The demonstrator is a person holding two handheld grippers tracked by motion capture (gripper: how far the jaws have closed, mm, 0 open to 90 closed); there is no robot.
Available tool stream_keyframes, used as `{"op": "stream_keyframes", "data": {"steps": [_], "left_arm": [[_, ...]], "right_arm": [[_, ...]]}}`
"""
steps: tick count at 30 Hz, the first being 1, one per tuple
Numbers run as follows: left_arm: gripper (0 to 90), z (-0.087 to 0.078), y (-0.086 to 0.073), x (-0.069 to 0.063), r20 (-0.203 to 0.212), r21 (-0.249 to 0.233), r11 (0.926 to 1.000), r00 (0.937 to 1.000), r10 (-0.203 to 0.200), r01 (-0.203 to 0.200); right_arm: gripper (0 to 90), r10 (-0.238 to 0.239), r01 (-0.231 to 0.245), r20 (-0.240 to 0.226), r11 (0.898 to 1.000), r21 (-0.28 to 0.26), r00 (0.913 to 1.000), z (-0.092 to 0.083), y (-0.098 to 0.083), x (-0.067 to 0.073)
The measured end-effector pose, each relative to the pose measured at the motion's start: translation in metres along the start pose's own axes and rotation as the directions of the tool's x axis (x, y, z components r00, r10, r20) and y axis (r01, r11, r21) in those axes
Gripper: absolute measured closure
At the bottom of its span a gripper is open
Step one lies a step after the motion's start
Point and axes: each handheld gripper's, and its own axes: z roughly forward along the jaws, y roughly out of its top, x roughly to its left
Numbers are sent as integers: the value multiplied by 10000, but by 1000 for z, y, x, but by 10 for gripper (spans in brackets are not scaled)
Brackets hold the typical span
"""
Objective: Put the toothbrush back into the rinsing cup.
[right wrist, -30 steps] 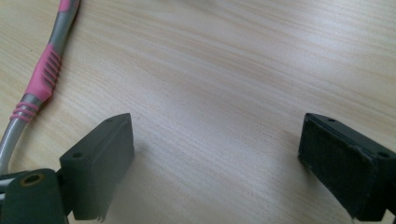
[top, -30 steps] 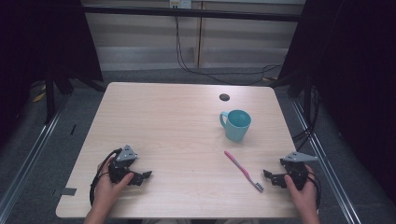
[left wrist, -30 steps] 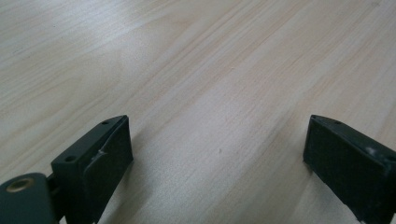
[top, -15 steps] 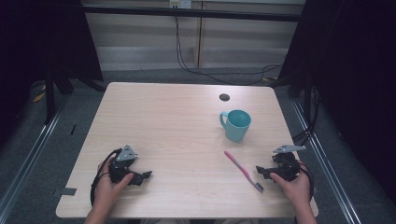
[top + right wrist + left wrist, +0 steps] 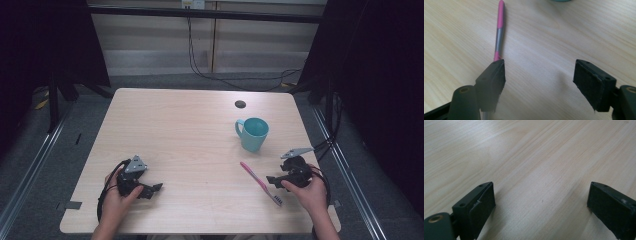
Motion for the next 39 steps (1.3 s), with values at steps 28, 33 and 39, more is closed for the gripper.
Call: {"op": "stream_keyframes", "data": {"steps": [28, 33, 39], "left_arm": [[74, 0, 0, -1, -63, -6, 10000, 10000, -51, 51], [74, 0, 0, -1, -66, -4, 10000, 10000, -50, 50], [74, 0, 0, -1, -63, -6, 10000, 10000, -53, 53]], "right_arm": [[430, -379, 524, -982, 9872, 1505, 9945, 2, 31, 37], [452, -522, 679, -887, 9807, 1835, 9947, 5, 32, 39], [485, -554, 727, -863, 9743, 2131, 9947, 8, 31, 41]]}}
